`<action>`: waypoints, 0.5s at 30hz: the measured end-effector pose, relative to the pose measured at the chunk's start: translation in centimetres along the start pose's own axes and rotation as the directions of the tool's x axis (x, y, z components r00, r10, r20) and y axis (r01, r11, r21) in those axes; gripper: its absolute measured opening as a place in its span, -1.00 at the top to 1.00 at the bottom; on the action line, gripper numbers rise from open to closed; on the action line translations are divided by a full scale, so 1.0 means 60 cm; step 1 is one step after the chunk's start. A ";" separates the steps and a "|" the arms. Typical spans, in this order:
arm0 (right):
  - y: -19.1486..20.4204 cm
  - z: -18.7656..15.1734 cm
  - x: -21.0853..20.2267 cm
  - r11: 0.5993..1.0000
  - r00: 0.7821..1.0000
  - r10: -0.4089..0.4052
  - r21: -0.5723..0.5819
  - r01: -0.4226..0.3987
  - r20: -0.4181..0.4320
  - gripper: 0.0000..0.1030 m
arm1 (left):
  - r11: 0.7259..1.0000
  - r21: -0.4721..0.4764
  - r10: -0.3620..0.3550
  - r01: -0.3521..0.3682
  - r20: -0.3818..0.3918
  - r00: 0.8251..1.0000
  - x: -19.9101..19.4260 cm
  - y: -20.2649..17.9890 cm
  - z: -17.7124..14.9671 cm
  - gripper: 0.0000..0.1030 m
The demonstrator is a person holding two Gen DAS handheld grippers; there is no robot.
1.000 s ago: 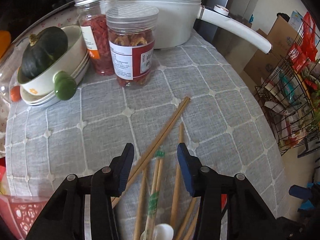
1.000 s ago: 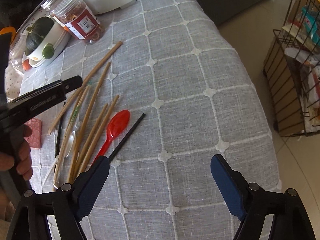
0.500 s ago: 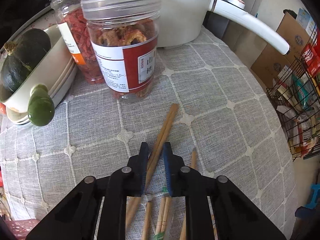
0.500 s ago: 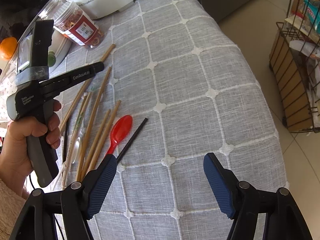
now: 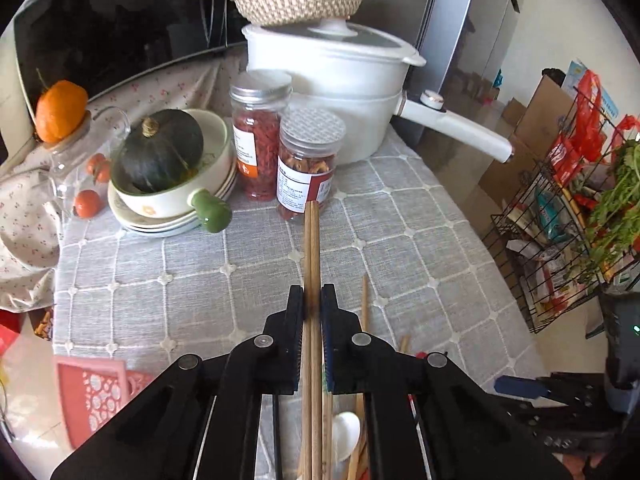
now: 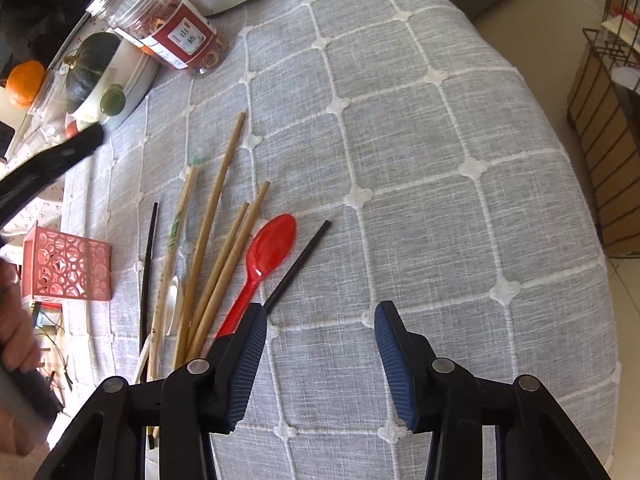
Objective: Organize utensils
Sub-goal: 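Lift the wooden chopsticks upright with the left tool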
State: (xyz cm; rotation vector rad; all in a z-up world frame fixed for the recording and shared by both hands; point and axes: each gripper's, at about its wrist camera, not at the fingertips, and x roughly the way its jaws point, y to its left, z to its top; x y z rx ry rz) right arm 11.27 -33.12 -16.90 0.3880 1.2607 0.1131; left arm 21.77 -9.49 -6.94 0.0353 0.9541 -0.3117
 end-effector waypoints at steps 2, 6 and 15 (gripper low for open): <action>0.011 0.001 0.007 1.000 1.000 0.007 -0.010 -0.007 -0.005 0.13 | 1.000 -0.006 -0.007 0.008 0.026 1.000 -0.038 -0.005 -0.017 0.83; 0.032 0.002 0.019 1.000 1.000 0.010 -0.024 -0.010 -0.008 0.16 | 0.999 -0.029 -0.020 0.022 0.069 0.997 -0.124 0.013 -0.067 0.83; 0.101 0.002 0.049 0.995 0.999 0.041 -0.087 -0.041 0.003 0.40 | 0.993 -0.119 -0.007 0.022 0.121 0.993 -0.200 0.067 -0.178 0.83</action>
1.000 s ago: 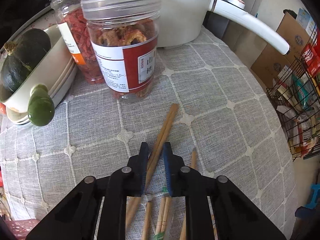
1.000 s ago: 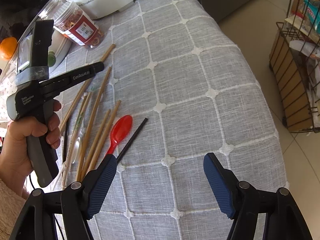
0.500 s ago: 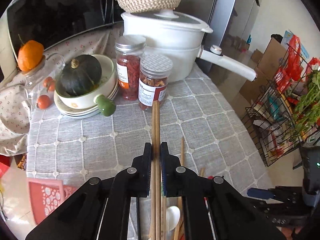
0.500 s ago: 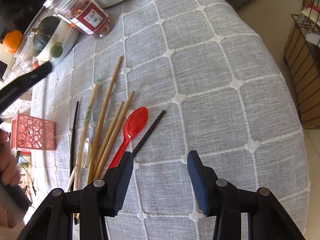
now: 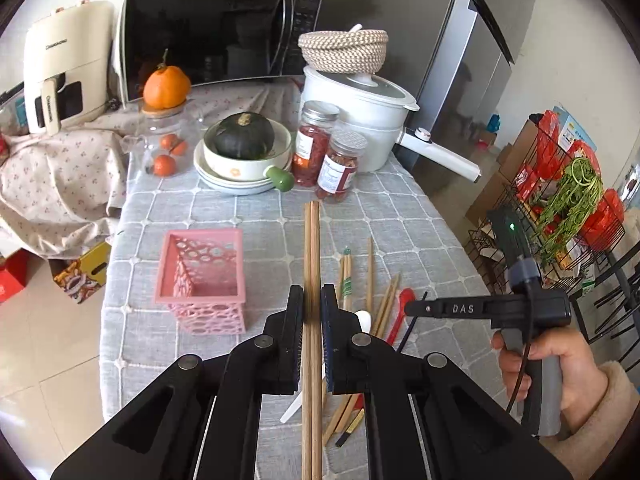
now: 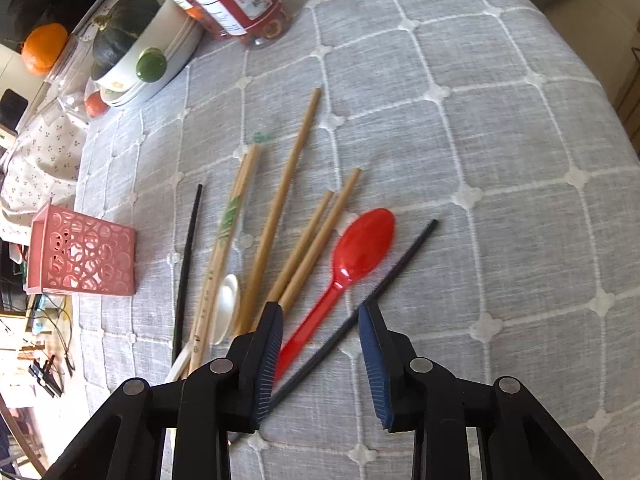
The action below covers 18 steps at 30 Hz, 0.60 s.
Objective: Organize utensils
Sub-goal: 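Lift the wooden chopsticks upright with the left tool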
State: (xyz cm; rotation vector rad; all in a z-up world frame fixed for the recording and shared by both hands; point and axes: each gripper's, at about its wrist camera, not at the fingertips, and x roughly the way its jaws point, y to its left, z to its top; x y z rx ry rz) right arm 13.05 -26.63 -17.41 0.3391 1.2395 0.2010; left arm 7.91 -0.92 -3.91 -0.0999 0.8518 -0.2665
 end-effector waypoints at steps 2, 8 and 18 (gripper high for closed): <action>0.015 0.009 0.008 1.000 1.000 0.006 -0.015 -0.005 0.018 0.46 | 1.000 -0.023 -0.010 0.010 -0.003 1.000 -0.003 0.013 -0.003 0.83; 0.033 0.059 0.047 1.000 0.998 -0.020 -0.007 0.020 0.067 0.58 | 0.999 -0.046 -0.029 0.030 0.026 0.999 -0.020 0.050 -0.002 0.83; 0.018 0.121 0.110 0.996 0.993 -0.085 -0.013 0.087 0.082 0.69 | 0.996 -0.083 -0.008 0.009 0.015 1.000 -0.004 0.084 0.000 0.83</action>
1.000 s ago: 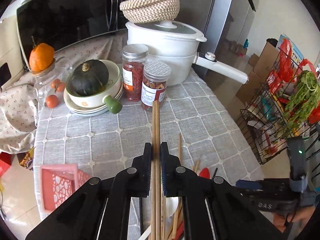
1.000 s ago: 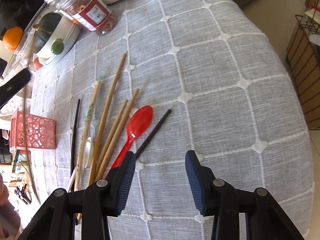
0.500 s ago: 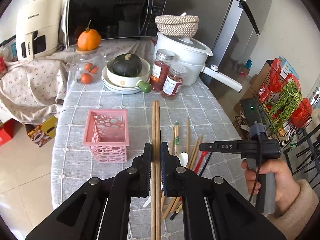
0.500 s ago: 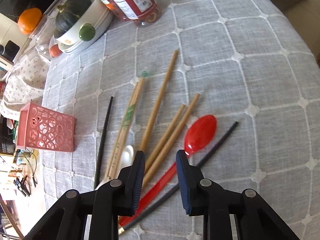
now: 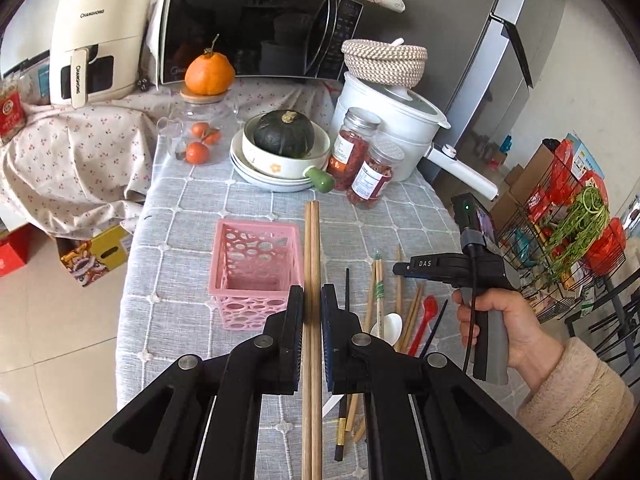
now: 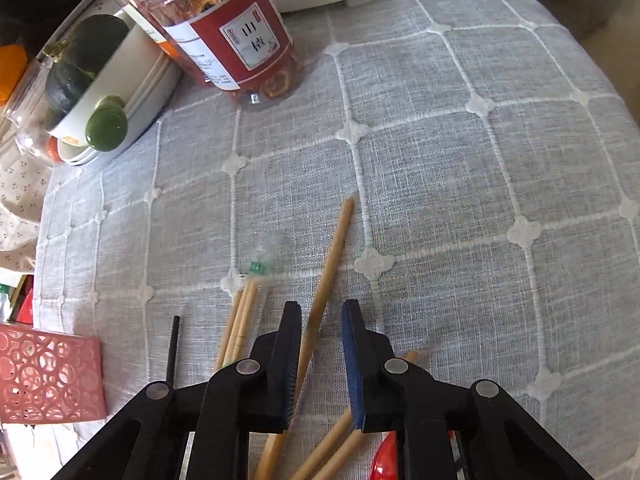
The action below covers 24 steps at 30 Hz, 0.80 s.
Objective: Organize utensils
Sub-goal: 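Lift the wooden chopsticks upright with the left tool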
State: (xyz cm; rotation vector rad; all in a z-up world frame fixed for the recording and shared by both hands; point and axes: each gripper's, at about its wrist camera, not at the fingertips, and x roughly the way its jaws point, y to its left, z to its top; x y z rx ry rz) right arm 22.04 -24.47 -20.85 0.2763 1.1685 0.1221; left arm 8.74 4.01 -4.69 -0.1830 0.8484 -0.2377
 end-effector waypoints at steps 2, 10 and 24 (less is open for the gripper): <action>0.008 0.001 -0.001 0.999 0.999 -0.031 -0.045 0.032 0.007 0.78 | 1.000 -0.002 0.004 -0.004 0.001 1.000 0.003 -0.002 0.001 0.83; 0.003 -0.010 -0.040 0.999 0.998 0.013 -0.047 -0.010 0.063 0.90 | 0.998 0.011 0.057 -0.058 0.066 0.996 -0.007 0.003 0.006 0.83; 0.083 -0.077 -0.247 0.979 0.937 0.133 -0.189 -0.074 0.324 0.90 | 0.983 -0.177 0.117 -0.056 0.355 0.927 -0.089 0.055 0.044 0.83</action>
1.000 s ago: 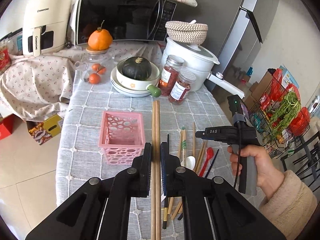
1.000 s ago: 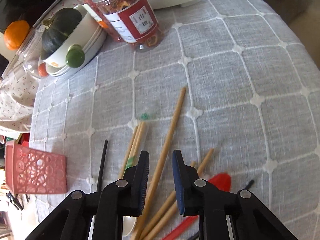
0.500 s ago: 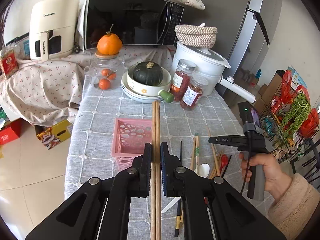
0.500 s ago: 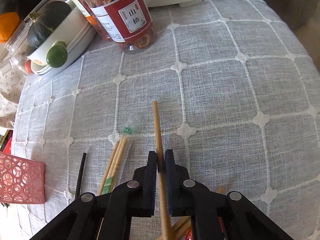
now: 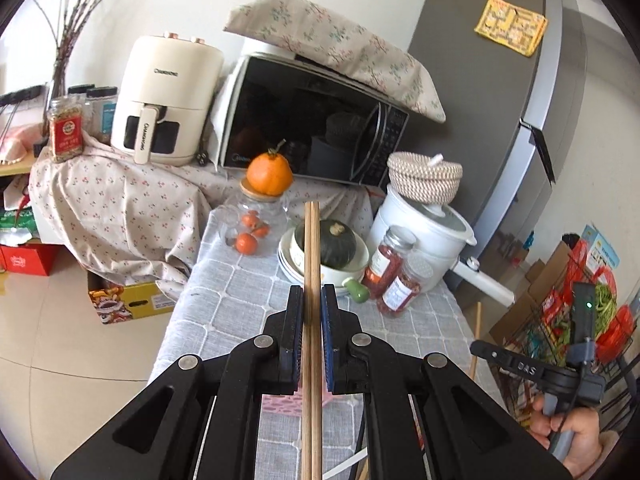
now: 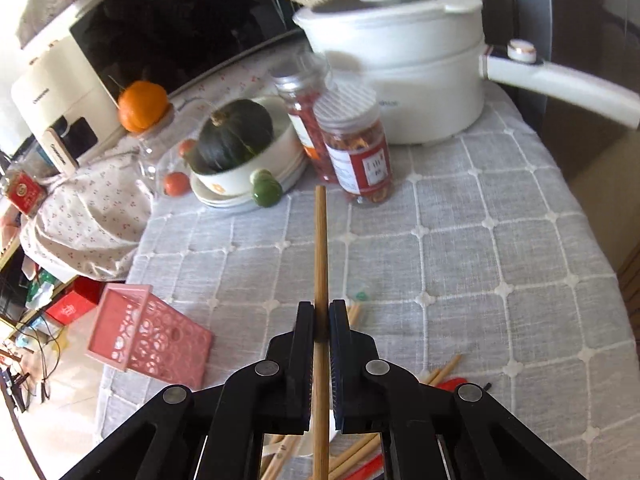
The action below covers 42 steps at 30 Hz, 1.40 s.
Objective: Organize utensils
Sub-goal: 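Lift the wooden chopsticks upright with the left tool, then lower the chopsticks into the pink holder and open the left tool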
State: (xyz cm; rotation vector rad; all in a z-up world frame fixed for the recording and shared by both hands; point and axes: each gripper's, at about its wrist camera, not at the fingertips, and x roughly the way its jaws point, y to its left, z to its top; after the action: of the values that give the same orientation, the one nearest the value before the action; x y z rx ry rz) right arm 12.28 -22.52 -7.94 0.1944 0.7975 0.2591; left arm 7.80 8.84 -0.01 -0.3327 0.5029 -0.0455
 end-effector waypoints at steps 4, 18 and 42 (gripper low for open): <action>0.026 0.013 -0.042 0.999 0.995 0.049 -0.001 -0.049 0.089 0.90 | 0.999 -0.033 0.029 -0.025 0.124 0.992 -0.008 0.006 0.017 0.83; 0.130 0.084 -0.088 0.974 0.895 0.215 -0.024 -0.224 0.390 0.90 | 0.995 0.088 0.006 -0.041 0.372 0.928 0.053 -0.043 0.066 0.83; 0.188 0.052 0.094 0.972 0.888 0.233 -0.110 -0.206 0.396 0.87 | 0.984 0.170 0.008 -0.053 0.258 0.966 0.190 -0.004 0.018 0.82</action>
State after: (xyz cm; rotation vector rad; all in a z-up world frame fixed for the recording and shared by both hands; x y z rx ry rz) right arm 16.55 -10.31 -6.59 0.2677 0.3498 0.4430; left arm 18.33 7.52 -4.36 -0.1543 0.2443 -0.0162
